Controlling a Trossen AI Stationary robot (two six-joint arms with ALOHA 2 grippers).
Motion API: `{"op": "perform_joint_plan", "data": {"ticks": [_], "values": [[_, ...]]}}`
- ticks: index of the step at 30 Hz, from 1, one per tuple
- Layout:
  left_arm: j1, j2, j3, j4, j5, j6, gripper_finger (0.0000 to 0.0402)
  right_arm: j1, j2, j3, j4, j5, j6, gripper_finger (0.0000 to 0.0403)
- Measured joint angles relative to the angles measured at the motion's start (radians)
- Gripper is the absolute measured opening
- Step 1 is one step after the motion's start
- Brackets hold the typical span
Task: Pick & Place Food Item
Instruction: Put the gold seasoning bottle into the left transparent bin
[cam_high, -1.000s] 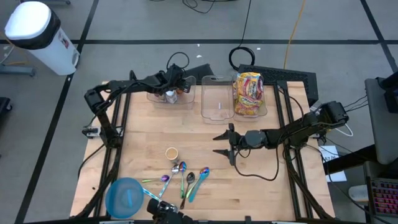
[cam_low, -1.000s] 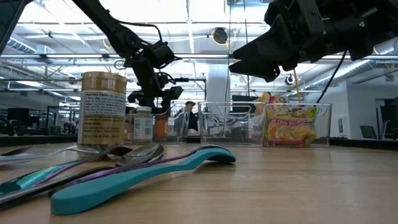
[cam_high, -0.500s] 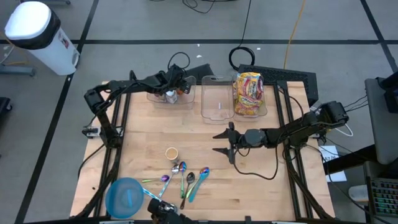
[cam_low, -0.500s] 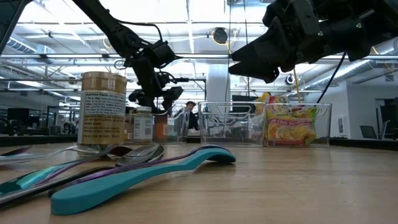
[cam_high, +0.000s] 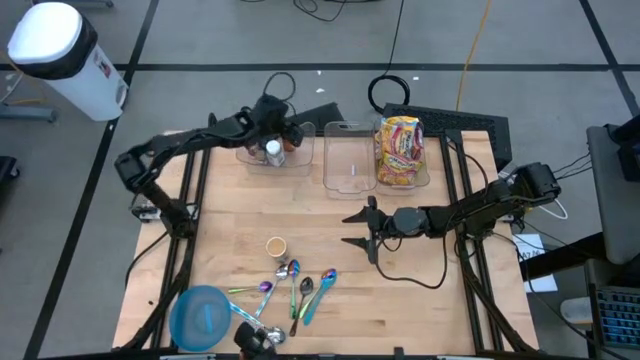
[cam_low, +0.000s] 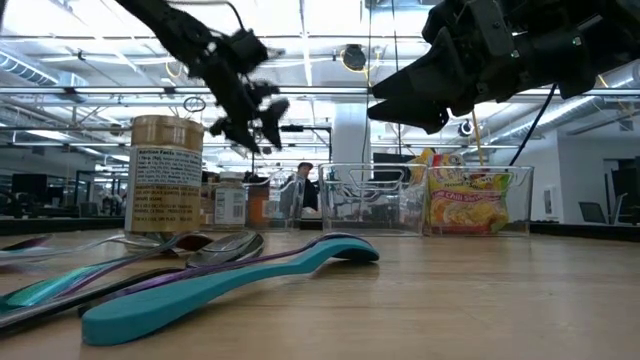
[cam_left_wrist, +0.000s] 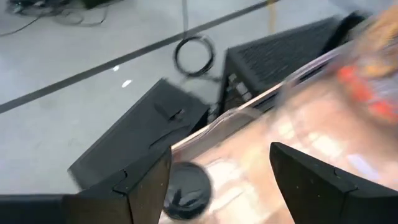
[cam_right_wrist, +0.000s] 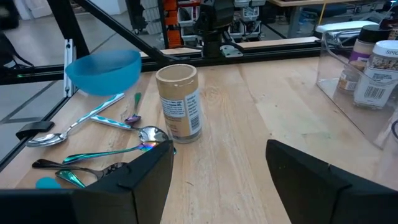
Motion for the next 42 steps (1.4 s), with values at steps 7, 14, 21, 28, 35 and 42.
{"op": "perform_joint_plan", "data": {"ticks": [7, 14, 21, 28, 35, 42], "values": [[-0.019, -0.218, 0.0, -0.136, 0.162, -0.005, 0.0273, 0.0, 0.0, 0.0, -0.001, -0.003, 0.0, 0.0247], [-0.193, -0.392, 0.001, -0.16, 0.269, 0.037, 0.0274, 0.0, 0.0, 0.0, 0.0, -0.004, 0.0, 0.0247], [-0.455, -0.475, 0.001, -0.173, 0.26, 0.133, 0.0274, 0.0, 0.0, 0.0, 0.0, -0.004, 0.0, 0.0247], [-0.65, -0.478, 0.001, -0.34, 0.259, 0.156, 0.0274, 0.0, 0.0, 0.0, 0.0, -0.004, 0.0, 0.0247], [-0.756, -0.429, 0.001, -0.52, 0.259, 0.075, 0.0274, 0.0, 0.0, 0.0, 0.001, -0.004, 0.01, 0.0247], [-0.843, -0.336, 0.001, -0.529, 0.259, 0.128, 0.0274, 0.0, 0.0, 0.0, 0.009, -0.002, 0.011, 0.0247]]}}
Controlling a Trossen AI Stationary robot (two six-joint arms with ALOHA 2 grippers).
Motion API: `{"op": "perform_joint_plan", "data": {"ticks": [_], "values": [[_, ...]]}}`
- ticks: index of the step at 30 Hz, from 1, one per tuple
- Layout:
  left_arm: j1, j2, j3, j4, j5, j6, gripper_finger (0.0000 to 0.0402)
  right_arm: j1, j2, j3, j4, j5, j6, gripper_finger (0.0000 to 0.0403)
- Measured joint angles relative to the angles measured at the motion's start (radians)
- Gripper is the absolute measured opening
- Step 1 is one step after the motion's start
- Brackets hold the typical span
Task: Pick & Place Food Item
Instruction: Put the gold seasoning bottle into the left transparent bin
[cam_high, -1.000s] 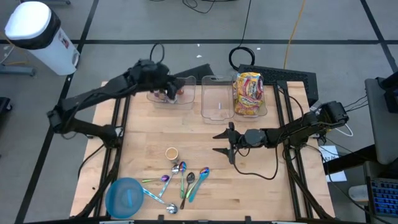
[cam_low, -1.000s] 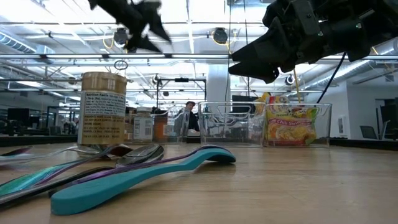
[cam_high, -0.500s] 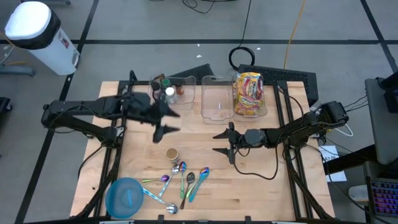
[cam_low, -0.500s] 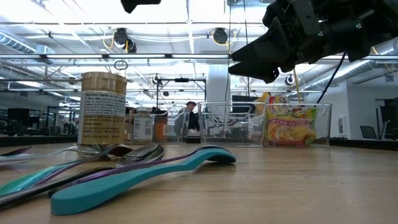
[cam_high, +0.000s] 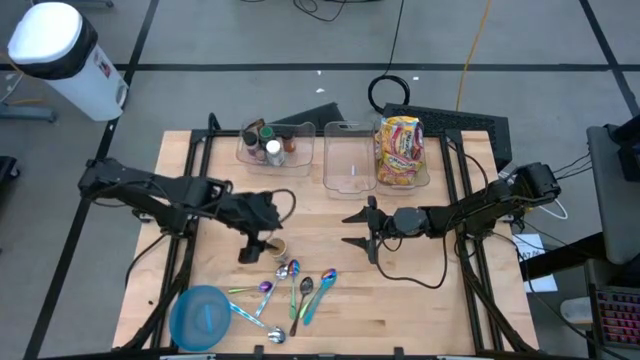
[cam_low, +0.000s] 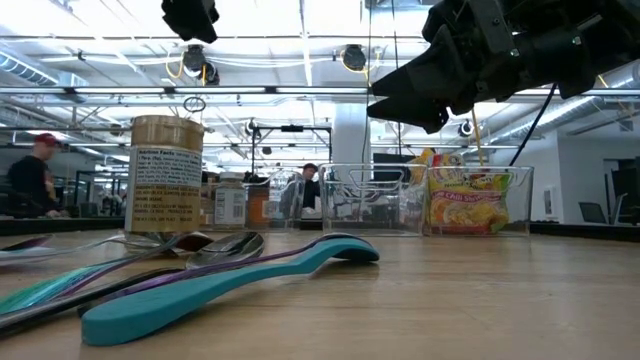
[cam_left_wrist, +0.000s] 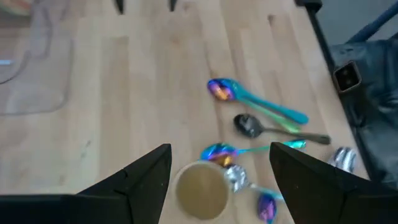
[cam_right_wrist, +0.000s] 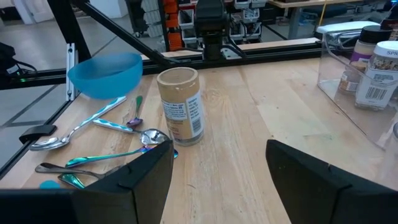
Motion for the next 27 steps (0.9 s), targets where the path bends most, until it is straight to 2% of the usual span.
{"op": "perform_joint_plan", "data": {"ticks": [6, 9, 14, 17, 22, 27], "values": [[-0.024, 0.093, 0.0, 0.197, 0.003, -0.17, 0.0273, 0.0, 0.0, 0.0, 0.0, 0.002, 0.0, 0.0247], [-0.016, 0.128, 0.0, 0.223, 0.035, -0.159, 0.0274, 0.0, 0.0, 0.0, 0.006, 0.002, 0.0, 0.0247], [-0.006, 0.188, 0.0, 0.235, -0.009, -0.163, 0.0291, 0.0, 0.0, 0.0, 0.002, 0.002, 0.0, 0.0247], [-0.009, 0.225, 0.0, 0.227, -0.003, -0.149, 0.0309, 0.0, 0.0, 0.0, -0.001, 0.002, 0.0, 0.0247], [-0.01, 0.234, 0.0, 0.151, 0.084, -0.097, 0.0337, 0.0, 0.0, 0.0, -0.002, 0.002, 0.0, 0.0247], [-0.016, 0.232, 0.019, -0.001, 0.006, -0.087, 0.0342, 0.0, 0.0, 0.0, -0.002, 0.002, 0.0, 0.0247]]}}
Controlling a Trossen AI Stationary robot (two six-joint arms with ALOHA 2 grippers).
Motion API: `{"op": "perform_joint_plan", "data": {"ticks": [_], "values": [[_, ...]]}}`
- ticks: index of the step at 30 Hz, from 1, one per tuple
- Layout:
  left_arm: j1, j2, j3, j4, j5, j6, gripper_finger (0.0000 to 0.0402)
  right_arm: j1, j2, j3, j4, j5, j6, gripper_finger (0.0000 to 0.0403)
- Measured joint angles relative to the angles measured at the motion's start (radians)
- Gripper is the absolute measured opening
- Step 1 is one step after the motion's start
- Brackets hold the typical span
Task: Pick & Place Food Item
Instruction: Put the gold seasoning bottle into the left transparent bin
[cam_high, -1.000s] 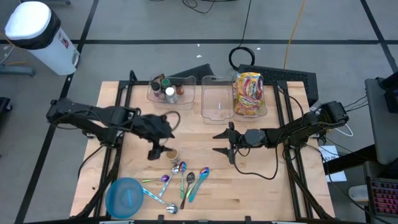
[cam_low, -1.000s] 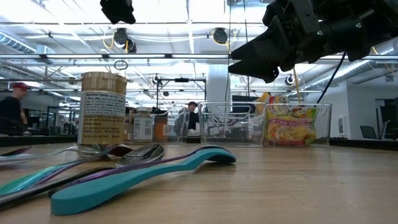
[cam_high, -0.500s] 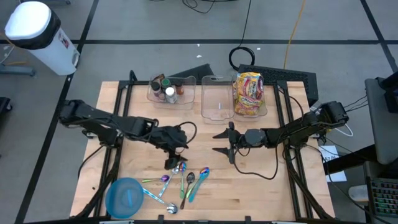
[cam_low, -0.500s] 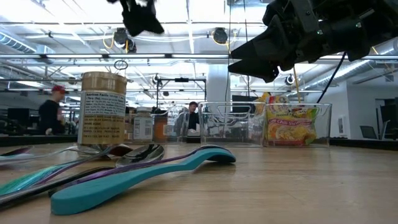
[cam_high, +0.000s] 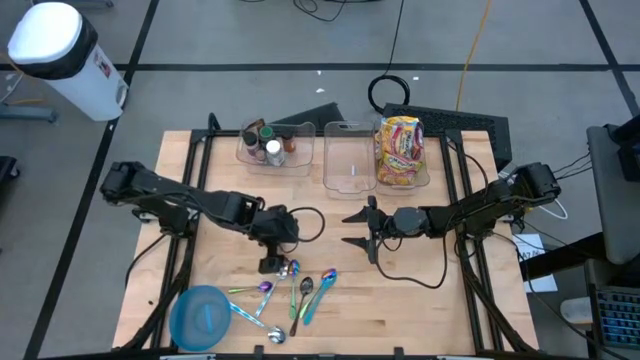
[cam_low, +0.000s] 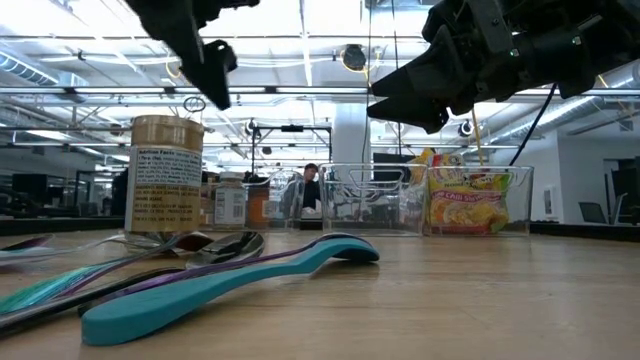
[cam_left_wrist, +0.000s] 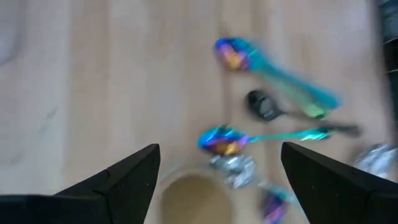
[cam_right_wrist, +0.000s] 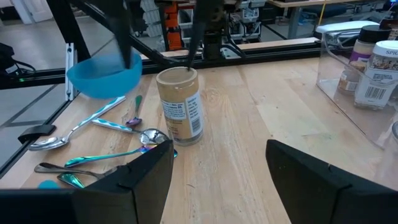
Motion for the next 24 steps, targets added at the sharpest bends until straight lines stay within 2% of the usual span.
{"op": "perform_joint_plan", "data": {"ticks": [5, 14, 24], "values": [[-0.001, 0.001, 0.0, -0.14, -0.104, 0.037, 0.033, 0.0, 0.0, 0.0, 0.0, 0.0, 0.0, 0.0247], [-0.028, 0.001, 0.0, -0.161, -0.104, 0.03, 0.0315, 0.0, 0.0, 0.0, 0.0, 0.0, 0.0, 0.0247], [-0.04, 0.001, 0.0, -0.16, -0.186, -0.071, 0.035, 0.0, 0.0, 0.0, 0.0, -0.003, 0.0, 0.0247]]}}
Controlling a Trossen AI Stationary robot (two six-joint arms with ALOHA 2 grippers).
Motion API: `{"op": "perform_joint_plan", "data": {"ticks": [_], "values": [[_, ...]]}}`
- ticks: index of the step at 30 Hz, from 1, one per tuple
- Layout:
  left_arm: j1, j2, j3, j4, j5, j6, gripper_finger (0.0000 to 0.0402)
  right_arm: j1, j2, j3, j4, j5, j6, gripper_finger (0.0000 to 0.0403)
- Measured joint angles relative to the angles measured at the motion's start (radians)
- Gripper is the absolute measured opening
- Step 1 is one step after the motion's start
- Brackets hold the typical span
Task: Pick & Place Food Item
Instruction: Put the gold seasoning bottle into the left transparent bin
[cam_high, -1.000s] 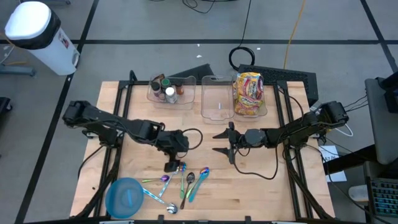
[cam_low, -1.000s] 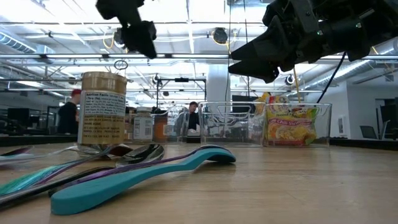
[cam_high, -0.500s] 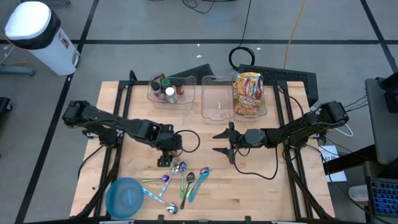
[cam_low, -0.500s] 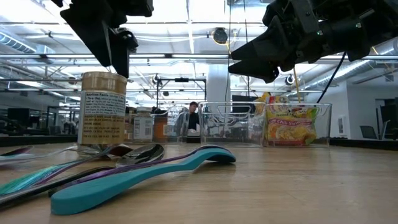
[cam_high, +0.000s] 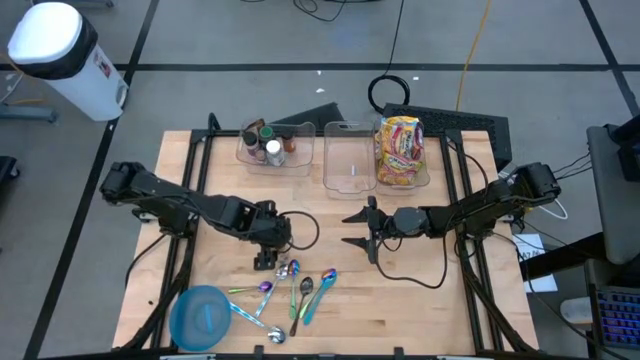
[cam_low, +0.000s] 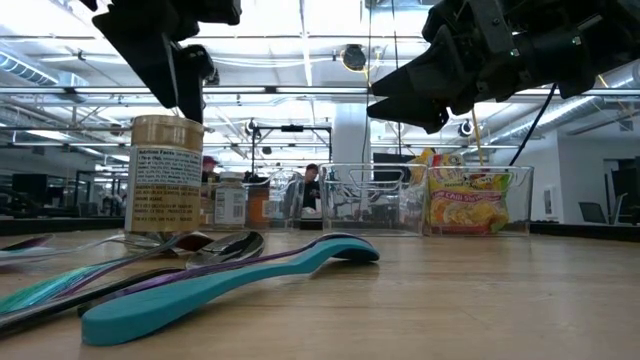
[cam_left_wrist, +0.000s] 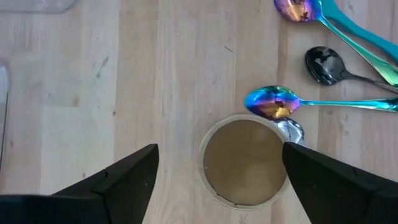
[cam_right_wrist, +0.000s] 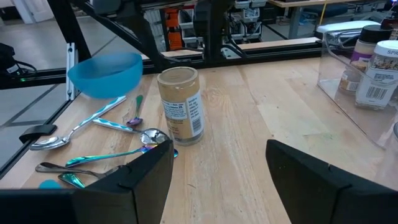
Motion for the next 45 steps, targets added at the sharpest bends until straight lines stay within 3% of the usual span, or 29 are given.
{"op": "perform_joint_plan", "data": {"ticks": [9, 25, 29, 33, 37, 45], "values": [[-0.003, 0.015, 0.0, -0.002, 0.068, 0.0, 0.0372, 0.0, 0.0, 0.0, 0.0, 0.0, 0.0, 0.0247], [-0.012, 0.094, -0.002, 0.0, 0.065, 0.077, 0.0355, 0.0, 0.0, 0.0, -0.006, -0.001, 0.014, 0.0247], [-0.012, 0.089, -0.002, 0.007, 0.045, 0.076, 0.0335, 0.0, 0.0, 0.0, -0.006, -0.001, 0.014, 0.0247], [-0.011, 0.085, -0.001, 0.007, 0.039, 0.049, 0.0277, 0.0, 0.0, 0.0, -0.006, -0.001, 0.015, 0.0247], [-0.002, 0.085, 0.005, -0.001, 0.039, 0.02, 0.0273, 0.0, 0.0, 0.0, -0.001, -0.001, 0.015, 0.0247], [0.081, 0.087, 0.222, -0.168, 0.0, -0.026, 0.0273, 0.0, 0.0, 0.0, 0.003, -0.001, 0.015, 0.0247]]}}
